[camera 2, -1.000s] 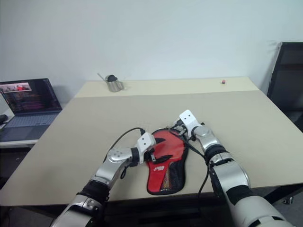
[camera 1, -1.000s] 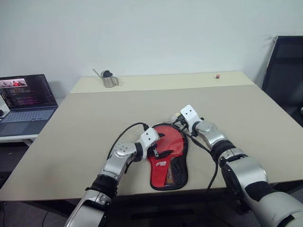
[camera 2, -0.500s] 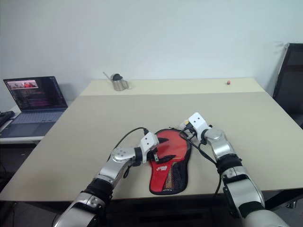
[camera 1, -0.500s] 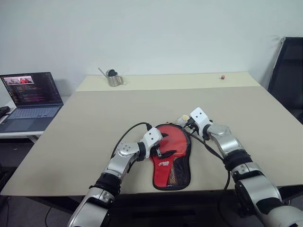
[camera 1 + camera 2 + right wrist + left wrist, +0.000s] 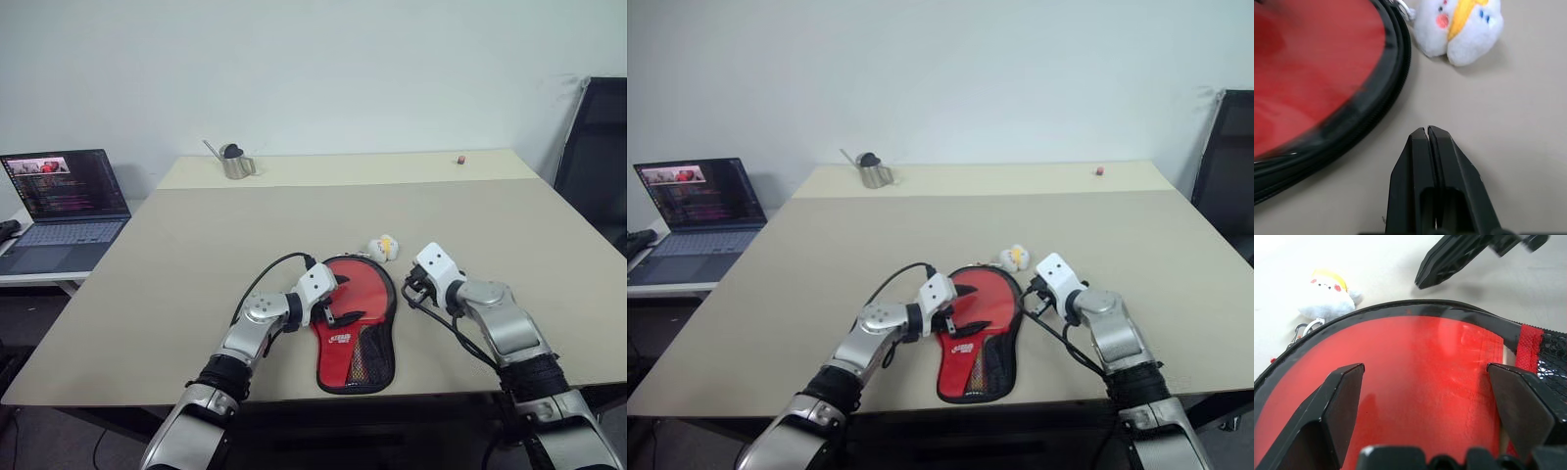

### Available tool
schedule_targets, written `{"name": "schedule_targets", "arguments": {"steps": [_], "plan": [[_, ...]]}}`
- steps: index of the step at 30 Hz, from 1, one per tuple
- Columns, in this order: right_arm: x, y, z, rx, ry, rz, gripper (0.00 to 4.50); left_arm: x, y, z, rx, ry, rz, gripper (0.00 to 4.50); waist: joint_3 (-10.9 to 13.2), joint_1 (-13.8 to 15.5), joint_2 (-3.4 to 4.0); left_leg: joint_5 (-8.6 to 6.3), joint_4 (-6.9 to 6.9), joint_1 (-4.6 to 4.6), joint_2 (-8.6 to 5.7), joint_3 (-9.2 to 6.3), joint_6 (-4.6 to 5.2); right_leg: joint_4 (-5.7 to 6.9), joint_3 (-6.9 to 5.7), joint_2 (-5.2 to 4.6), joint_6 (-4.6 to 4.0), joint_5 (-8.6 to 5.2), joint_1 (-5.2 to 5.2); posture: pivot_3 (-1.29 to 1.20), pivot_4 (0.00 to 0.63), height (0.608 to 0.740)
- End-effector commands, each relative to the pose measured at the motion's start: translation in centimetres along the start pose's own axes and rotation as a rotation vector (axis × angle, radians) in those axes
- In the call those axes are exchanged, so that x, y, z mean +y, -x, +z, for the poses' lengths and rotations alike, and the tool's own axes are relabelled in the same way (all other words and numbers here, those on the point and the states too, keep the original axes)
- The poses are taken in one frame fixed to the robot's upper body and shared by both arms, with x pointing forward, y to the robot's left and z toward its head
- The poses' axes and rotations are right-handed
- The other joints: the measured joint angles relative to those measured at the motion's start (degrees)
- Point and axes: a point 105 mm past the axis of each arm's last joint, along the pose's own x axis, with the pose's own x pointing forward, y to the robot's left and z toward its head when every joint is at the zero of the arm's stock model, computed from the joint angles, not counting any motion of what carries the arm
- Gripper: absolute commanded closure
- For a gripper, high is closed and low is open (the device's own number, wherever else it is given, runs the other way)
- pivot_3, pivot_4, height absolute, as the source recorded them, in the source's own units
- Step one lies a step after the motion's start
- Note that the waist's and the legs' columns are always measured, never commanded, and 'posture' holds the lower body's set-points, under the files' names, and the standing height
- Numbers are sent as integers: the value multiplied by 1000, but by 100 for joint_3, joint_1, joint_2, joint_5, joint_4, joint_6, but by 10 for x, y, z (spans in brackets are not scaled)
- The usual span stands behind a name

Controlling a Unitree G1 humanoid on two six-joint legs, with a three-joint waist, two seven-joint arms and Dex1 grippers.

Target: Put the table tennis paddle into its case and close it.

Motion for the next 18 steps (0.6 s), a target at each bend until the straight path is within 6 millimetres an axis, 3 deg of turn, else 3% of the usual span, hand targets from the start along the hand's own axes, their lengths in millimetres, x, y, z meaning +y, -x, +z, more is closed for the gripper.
{"name": "schedule_targets", "arguments": {"steps": [1, 8, 12, 17, 18], "plan": [[-3, 8, 23, -90, -16, -13, 4473, -19, 4, -47, 158, 81, -43, 116, 0, 1, 0, 0, 0, 0, 0, 0, 0, 0, 0, 0, 0, 0, 0, 0, 150, 740], [17, 18, 28, -127, -189, 84, 4473, -18, 7, -46, 150, 79, -41, 116, 0, 9, -2, 0, 0, -2, 1, -4, 0, -4, -1, 0, 1, 0, 1, 0, 150, 740], [20, 20, 23, -121, -289, 88, 3563, -12, 16, -34, 92, 102, -18, 116, 1, -8, -1, -1, -2, -3, 2, -3, 1, -4, 1, 0, 1, 1, -3, 0, 150, 740], [19, 17, 19, -124, -325, 65, 1813, 1, 37, 5, -66, 189, 17, 116, 10, -56, 1, 0, -45, -5, 13, 8, 0, -7, 8, 4, -3, -1, -28, 0, 150, 740], [17, 14, 19, -127, -330, 54, 1813, 5, 43, 15, -105, 222, 28, 116, 12, -52, 2, 0, -56, -8, 16, 7, 0, -8, 7, 3, -6, -1, -36, 0, 150, 740]]}}
